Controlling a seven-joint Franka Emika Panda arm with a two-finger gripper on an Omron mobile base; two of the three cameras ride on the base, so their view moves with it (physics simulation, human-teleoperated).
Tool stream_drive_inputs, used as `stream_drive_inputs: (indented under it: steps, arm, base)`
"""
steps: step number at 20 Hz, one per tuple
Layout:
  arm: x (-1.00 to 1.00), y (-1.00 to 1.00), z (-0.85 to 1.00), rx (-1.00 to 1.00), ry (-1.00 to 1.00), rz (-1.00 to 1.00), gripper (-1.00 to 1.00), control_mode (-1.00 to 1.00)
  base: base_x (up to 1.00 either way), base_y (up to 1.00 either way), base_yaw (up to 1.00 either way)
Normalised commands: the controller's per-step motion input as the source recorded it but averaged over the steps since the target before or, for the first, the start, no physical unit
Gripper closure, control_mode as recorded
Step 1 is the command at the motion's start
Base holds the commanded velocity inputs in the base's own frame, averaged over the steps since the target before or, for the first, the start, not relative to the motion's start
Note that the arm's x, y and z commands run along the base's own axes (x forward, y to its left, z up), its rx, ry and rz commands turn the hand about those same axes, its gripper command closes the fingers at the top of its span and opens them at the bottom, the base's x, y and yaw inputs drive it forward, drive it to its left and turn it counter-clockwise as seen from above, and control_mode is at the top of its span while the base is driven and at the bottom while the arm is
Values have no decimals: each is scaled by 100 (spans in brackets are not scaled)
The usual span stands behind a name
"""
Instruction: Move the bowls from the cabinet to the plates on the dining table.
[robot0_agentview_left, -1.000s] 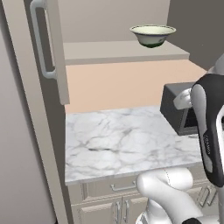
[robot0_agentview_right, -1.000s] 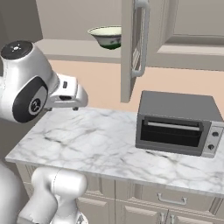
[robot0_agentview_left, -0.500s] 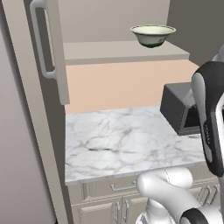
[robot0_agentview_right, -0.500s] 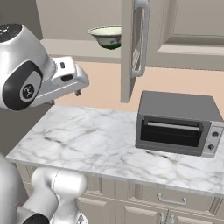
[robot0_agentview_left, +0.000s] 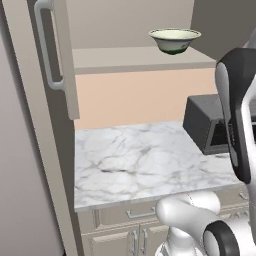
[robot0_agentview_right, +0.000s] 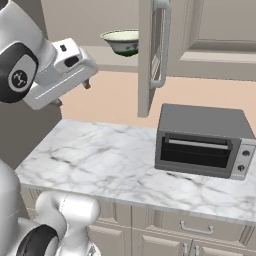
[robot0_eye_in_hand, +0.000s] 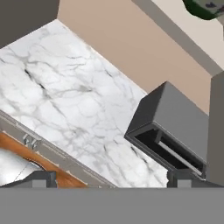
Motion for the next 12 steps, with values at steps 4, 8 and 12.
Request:
stream_drive_inputs:
  steps: [4,8,12]
  arm:
    - [34,0,9,-7,-5,5,-100,-100]
    - [32,0,22,-14,-8,1,-100,-100]
    - [23,0,26,-15,-11,0,-100,-100]
  base:
    - [0,0,0]
    - [0,0,0]
    - [0,0,0]
